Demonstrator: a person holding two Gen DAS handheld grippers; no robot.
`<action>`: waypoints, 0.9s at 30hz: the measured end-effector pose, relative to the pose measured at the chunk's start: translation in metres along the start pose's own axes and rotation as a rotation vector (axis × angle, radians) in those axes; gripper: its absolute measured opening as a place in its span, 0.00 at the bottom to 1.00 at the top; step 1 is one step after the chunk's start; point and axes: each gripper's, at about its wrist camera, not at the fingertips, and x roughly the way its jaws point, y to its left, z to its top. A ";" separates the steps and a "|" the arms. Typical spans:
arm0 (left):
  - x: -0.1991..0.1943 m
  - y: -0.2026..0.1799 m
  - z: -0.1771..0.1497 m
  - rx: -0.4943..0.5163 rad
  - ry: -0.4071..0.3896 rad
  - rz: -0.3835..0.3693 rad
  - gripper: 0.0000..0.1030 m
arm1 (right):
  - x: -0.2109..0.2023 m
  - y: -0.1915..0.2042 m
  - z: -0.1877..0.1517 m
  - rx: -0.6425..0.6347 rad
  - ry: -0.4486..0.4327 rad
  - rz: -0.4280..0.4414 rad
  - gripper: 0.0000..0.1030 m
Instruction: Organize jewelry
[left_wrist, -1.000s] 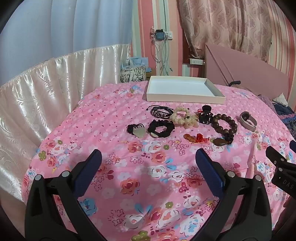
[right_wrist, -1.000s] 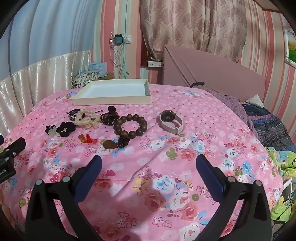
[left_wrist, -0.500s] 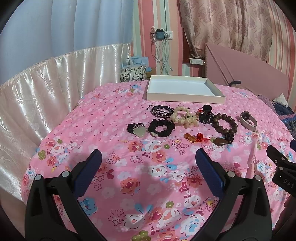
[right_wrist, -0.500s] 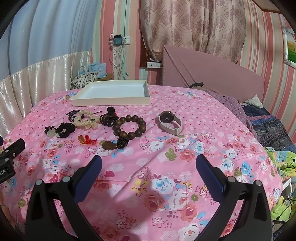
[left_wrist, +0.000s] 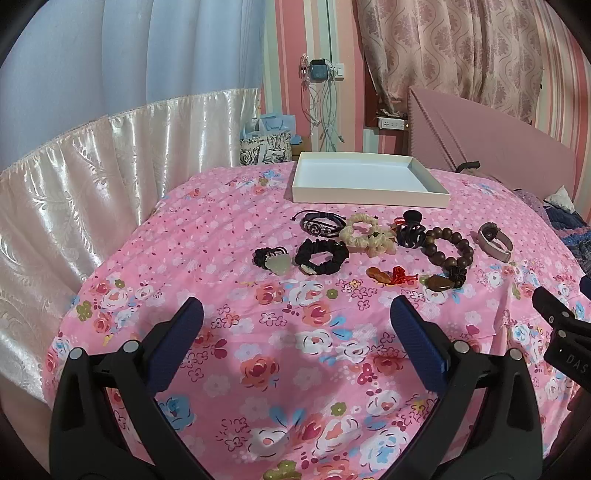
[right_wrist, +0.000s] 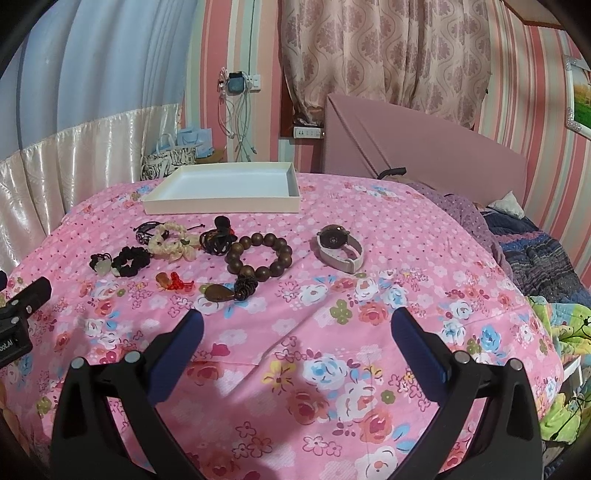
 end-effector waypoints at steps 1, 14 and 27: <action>0.000 0.000 0.000 0.000 -0.001 0.001 0.97 | 0.000 0.000 0.000 0.000 -0.002 0.000 0.98; 0.000 0.001 0.001 -0.001 -0.003 0.001 0.97 | -0.001 0.001 0.000 0.000 -0.005 0.000 0.98; 0.000 0.000 0.002 -0.001 -0.003 0.001 0.97 | -0.001 0.002 0.000 -0.002 -0.004 0.000 0.98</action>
